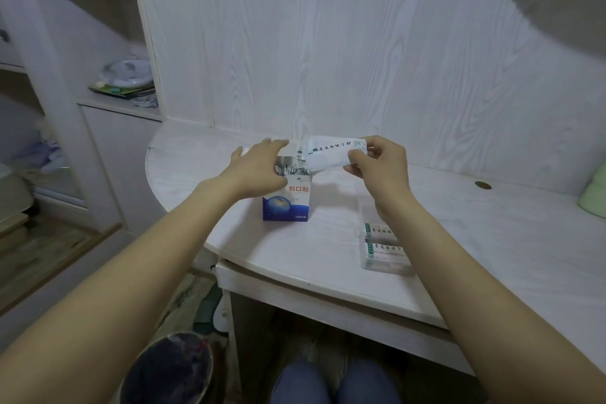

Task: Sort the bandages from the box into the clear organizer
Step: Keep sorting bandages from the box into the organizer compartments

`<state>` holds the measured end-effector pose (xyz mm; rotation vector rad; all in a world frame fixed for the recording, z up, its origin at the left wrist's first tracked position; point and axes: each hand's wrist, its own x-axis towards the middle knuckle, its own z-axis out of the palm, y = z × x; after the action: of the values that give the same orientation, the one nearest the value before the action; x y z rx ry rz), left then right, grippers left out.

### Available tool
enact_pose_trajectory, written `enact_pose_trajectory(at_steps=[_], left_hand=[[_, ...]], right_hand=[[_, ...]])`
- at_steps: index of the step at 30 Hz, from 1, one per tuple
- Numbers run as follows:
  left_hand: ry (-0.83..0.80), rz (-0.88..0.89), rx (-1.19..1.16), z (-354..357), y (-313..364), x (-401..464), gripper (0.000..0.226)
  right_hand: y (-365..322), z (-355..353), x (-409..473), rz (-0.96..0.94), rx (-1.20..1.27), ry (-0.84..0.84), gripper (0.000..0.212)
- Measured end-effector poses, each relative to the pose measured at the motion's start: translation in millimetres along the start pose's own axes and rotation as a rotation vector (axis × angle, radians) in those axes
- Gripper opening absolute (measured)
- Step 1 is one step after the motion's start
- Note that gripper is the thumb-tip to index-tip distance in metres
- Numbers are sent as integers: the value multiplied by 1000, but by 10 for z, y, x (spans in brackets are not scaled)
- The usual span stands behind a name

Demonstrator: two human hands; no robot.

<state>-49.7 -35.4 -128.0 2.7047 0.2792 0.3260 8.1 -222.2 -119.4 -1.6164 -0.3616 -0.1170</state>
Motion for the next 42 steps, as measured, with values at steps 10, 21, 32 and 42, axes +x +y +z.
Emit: enact_pose_trajectory(at_steps=[10,21,32,42], left_hand=[[249,-60,-873,133,849,-154,37],[-61,-96,-1163,469,1232,-265,34],[-145,-142,-1345,730,1372,-337,22],[-14,-206,-1332,857,1356,-383,20]], right_hand=[[-19,-431,-143,163,298,-120,14],[176,-810,-242,220,268,-95,9],[222,-1228,-336,245,303,-139,20],[258,-1244,-404,291,23,-130,17]])
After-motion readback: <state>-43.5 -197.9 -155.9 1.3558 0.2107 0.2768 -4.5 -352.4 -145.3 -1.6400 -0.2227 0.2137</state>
